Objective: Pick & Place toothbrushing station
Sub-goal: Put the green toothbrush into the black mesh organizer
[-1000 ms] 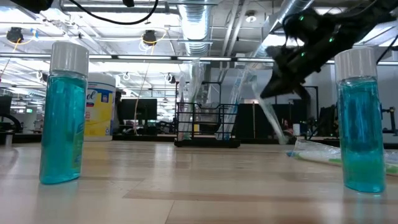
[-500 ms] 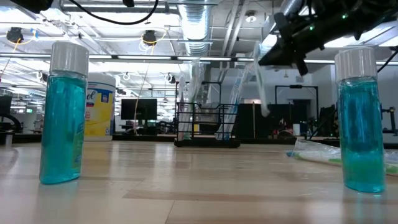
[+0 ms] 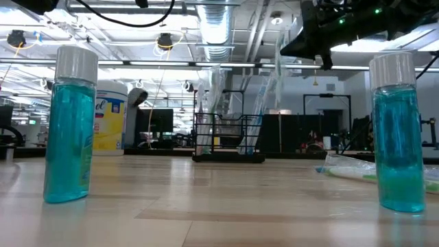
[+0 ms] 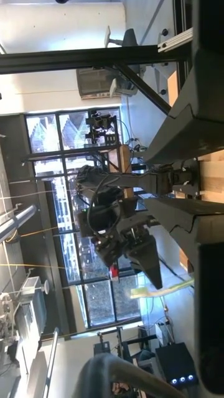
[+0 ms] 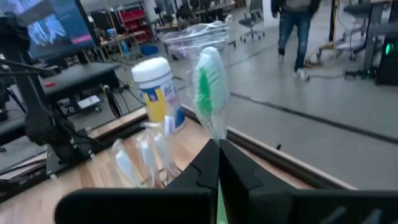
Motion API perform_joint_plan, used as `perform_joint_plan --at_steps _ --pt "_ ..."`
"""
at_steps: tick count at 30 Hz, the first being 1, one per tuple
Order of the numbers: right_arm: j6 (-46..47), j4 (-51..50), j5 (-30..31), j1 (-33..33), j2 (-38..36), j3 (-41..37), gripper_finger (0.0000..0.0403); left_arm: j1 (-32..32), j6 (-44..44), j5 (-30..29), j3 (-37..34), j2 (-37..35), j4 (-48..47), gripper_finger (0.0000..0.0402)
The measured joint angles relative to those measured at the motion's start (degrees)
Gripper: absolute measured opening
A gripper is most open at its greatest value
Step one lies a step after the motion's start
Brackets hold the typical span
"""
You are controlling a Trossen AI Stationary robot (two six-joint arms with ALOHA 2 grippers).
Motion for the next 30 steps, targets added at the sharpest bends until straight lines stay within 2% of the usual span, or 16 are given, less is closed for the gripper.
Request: perform_joint_plan --at_steps 12,30 --pt "-6.6 14.6 -0.6 0.7 9.7 -0.1 0.0000 0.1 0.0 0.0 0.0 0.0 -0.1 0.0092" --pt "-9.8 30.0 -0.8 0.0 20.8 0.0 0.0000 0.1 0.0 0.0 0.0 0.0 -0.2 0.0092"
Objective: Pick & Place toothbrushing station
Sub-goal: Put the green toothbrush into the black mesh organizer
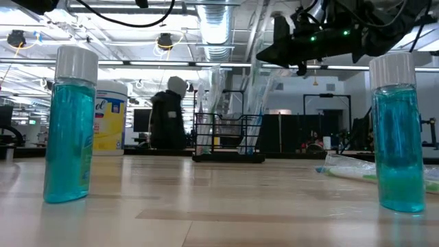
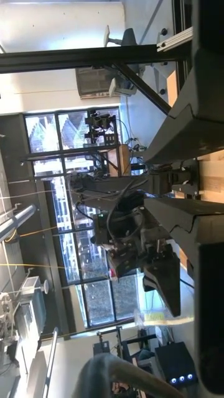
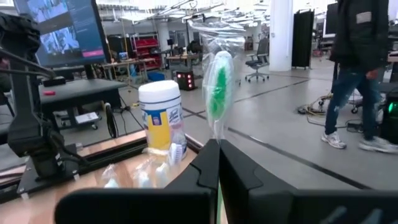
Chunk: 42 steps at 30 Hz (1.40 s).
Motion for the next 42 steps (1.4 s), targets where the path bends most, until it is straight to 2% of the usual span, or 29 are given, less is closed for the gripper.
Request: perform_joint_plan --at_steps 28,37,42 --pt "-0.8 6.1 -3.0 -1.0 9.6 0.0 0.0000 0.0 0.0 0.0 0.0 0.0 -0.2 0.0092" --pt "0.1 5.3 -3.6 -1.2 9.9 0.0 0.0000 0.0 0.0 0.0 0.0 0.0 -0.4 0.0092" --pt "1.6 3.5 -6.1 -2.3 9.9 0.0 0.0000 0.0 0.0 0.0 0.0 0.0 -0.5 0.0092"
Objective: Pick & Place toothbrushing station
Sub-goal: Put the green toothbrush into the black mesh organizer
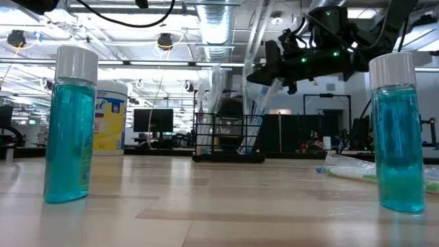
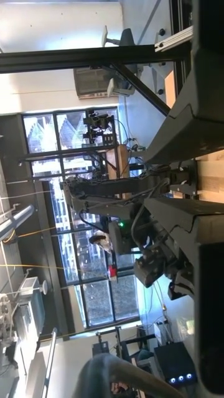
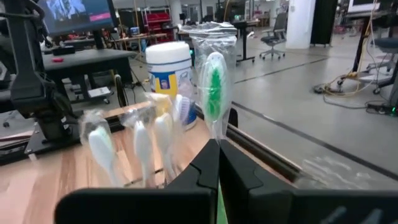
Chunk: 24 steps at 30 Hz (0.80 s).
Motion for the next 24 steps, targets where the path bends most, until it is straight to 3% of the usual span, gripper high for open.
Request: perform_joint_plan --at_steps 16,24 --pt "0.1 -0.9 -0.3 -0.3 -0.2 0.0 0.0001 0.0 0.0 0.0 0.0 0.0 -0.1 0.0092" --pt "0.1 -1.1 -1.6 -0.9 -0.2 0.0 0.0040 0.0 0.0 0.0 0.0 0.0 -0.3 0.0092"
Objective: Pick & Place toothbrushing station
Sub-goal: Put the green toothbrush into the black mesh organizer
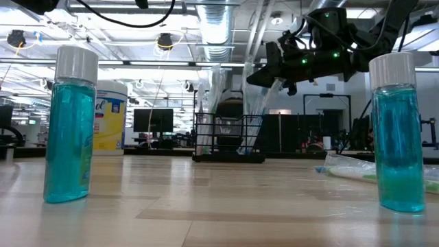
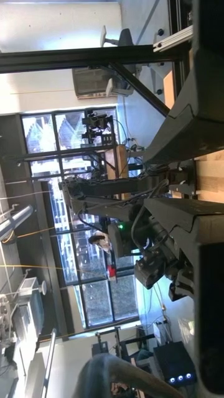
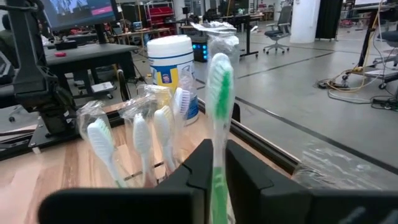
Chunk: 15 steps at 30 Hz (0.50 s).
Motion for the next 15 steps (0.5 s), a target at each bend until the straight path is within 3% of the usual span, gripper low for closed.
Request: perform_joint_plan --at_steps 10,15 --pt "-0.3 -0.5 -4.7 -1.0 -0.1 0.0 0.0062 0.0 0.0 0.0 0.0 0.0 -0.1 0.0092" --pt "0.7 -7.0 -7.1 -2.2 -3.3 0.6 0.0063 0.0 0.0 0.0 0.0 0.0 -0.1 0.0092"
